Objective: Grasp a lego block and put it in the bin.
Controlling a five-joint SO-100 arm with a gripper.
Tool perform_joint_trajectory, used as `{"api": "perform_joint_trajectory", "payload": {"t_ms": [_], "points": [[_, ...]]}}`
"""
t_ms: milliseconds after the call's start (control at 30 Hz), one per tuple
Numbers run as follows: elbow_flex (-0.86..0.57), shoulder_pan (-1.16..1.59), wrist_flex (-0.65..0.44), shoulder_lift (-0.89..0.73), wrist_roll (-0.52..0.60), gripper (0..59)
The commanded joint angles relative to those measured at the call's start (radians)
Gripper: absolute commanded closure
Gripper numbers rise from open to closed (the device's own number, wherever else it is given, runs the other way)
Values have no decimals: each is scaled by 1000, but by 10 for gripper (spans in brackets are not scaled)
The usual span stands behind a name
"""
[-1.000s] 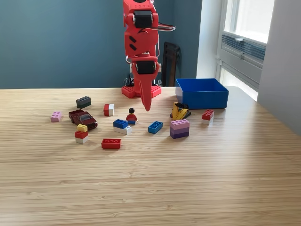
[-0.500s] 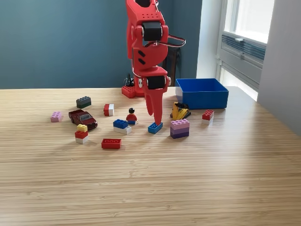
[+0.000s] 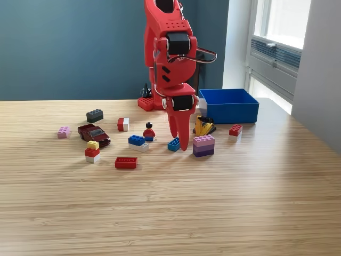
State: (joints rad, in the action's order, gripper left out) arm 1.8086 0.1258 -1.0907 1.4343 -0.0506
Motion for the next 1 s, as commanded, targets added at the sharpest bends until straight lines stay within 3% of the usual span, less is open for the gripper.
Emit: {"api": "perform_joint_trajectory", "payload": {"t_ms": [33,133,367,567,867,1000], "points": [[-84,6,5,-38,-8,321],[-100,6,-2,-66,-5,351],[-110,0,-6,-83,17,495],[-109,-3,-6,-83,26,585],[-106,-28,-6,-71,74,585],[-114,-32,-78,-74,86,585]]}}
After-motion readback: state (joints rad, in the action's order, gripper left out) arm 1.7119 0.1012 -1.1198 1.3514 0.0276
